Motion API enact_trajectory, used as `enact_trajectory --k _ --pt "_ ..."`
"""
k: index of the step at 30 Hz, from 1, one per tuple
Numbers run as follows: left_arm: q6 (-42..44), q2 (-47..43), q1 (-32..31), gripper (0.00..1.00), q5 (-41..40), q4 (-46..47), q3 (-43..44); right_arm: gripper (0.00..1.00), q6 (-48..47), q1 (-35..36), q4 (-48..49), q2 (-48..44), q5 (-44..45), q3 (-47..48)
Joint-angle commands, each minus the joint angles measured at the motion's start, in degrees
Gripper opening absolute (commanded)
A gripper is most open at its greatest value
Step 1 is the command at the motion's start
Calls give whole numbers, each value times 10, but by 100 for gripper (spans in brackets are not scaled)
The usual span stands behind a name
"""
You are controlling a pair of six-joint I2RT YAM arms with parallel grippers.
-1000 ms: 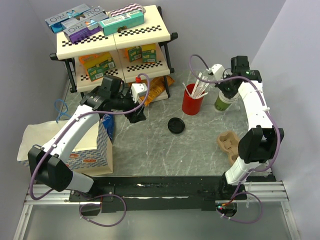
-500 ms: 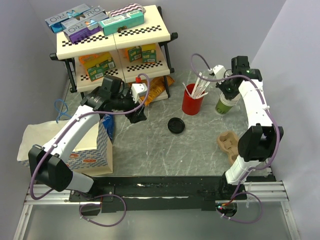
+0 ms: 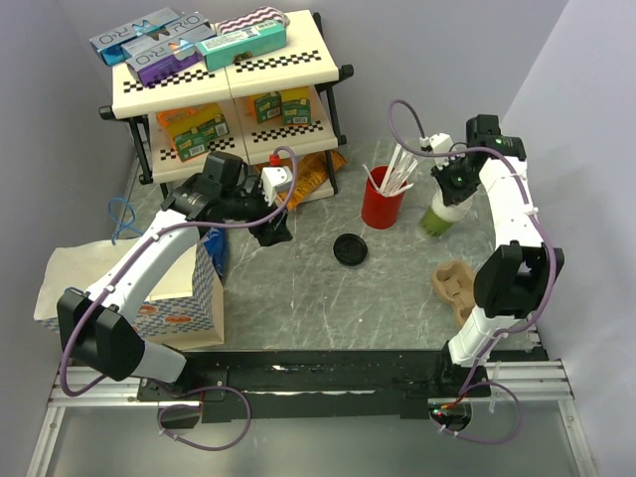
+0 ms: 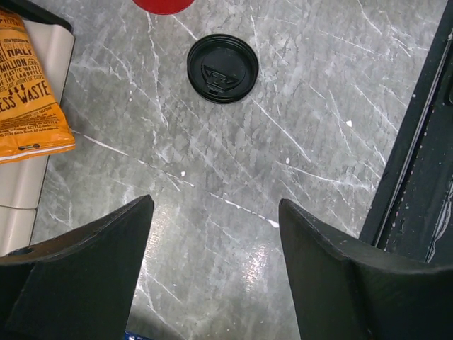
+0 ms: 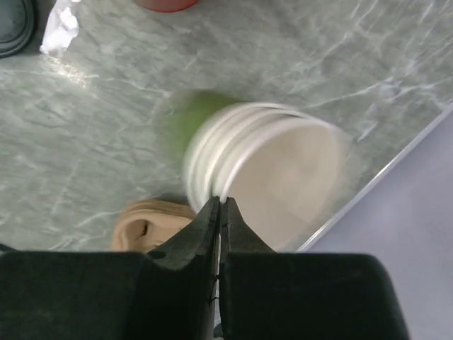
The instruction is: Pack the takeout coffee
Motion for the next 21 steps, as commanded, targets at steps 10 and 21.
enact_trajectory --k 10,21 --pt "-12 1 -2 78 21 20 2 0 -18 55 108 -75 118 -122" --pt "-12 6 -2 78 27 23 5 0 5 69 70 -42 196 -24"
